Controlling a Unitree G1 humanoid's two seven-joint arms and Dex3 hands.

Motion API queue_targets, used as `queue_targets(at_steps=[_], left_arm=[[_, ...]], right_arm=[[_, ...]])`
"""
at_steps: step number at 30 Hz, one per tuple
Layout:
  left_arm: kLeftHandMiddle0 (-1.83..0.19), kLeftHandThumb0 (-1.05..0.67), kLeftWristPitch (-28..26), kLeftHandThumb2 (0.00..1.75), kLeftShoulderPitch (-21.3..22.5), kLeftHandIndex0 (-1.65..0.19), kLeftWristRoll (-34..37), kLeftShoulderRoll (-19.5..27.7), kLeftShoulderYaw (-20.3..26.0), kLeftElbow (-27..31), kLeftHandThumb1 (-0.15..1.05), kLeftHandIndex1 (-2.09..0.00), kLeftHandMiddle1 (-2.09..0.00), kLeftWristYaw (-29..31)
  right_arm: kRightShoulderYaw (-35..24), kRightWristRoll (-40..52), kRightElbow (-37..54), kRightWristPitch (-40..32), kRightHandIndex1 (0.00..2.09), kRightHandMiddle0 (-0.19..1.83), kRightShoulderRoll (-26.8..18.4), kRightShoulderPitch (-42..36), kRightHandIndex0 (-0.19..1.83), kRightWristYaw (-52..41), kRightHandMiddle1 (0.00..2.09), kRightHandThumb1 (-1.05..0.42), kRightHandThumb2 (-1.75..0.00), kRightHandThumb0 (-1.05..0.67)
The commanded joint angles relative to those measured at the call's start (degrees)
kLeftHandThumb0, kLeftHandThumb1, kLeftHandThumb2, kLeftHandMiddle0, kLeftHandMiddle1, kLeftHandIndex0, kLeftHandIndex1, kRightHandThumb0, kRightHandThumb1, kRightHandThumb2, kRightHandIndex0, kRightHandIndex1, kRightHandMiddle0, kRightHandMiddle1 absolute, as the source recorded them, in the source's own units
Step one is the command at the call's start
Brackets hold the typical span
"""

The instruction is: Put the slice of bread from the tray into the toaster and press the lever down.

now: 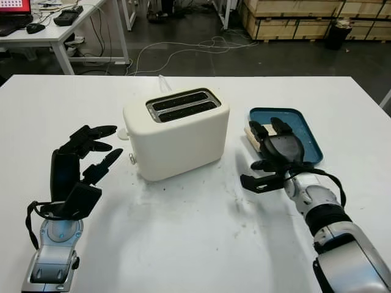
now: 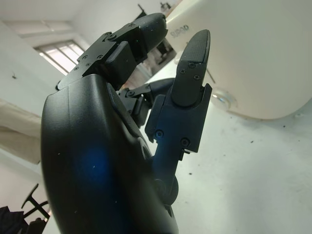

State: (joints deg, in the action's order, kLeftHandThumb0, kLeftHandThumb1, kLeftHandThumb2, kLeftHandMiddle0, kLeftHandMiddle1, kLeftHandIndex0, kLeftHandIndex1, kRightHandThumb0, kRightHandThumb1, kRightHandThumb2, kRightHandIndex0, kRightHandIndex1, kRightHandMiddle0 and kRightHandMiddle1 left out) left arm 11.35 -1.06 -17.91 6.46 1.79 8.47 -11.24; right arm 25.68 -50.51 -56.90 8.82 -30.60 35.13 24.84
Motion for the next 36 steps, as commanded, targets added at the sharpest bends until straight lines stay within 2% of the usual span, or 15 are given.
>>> queue_targets(at_steps=[1, 14, 22, 36], left_arm=[[-0.5, -0.36, 0.0, 0.05, 0.4, -0.65, -0.3, 0.1, 0.2, 0.5, 0.92, -0.58, -1.24, -0.2], [-0.5, -0.33, 1.4, 0.06, -0.2, -0.65, 0.1, -0.1, 0.4, 1.7, 0.92, -0.59, -1.24, -0.6], [-0.5, -0.35, 1.4, 0.06, -0.2, -0.65, 0.1, -0.1, 0.3, 2.7, 0.92, -0.6, -1.23, -0.3], [-0.5, -0.39, 2.2, 0.07, 0.1, -0.64, 1.5, 0.4, 0.5, 3.2, 0.92, -0.6, -1.26, 1.0]], right_arm=[[1.0, 0.7, -1.6, 0.3, 0.01, 0.08, 1.1, 0.1, 0.05, -0.1, 0.0, -0.78, -0.01, -0.67], [2.1, 2.0, -6.1, -0.5, 0.03, 0.11, 2.0, 1.4, 0.09, 1.6, 0.01, -0.8, -0.01, -0.71], [2.8, 2.8, -9.1, -4.4, 0.02, 0.09, 3.1, 3.7, 0.06, -1.9, 0.0, -0.82, -0.01, -0.69], [3.9, 3.6, -14.1, -6.0, 0.02, 0.1, 4.3, 6.4, 0.05, -6.6, 0.01, -0.81, 0.0, -0.71]])
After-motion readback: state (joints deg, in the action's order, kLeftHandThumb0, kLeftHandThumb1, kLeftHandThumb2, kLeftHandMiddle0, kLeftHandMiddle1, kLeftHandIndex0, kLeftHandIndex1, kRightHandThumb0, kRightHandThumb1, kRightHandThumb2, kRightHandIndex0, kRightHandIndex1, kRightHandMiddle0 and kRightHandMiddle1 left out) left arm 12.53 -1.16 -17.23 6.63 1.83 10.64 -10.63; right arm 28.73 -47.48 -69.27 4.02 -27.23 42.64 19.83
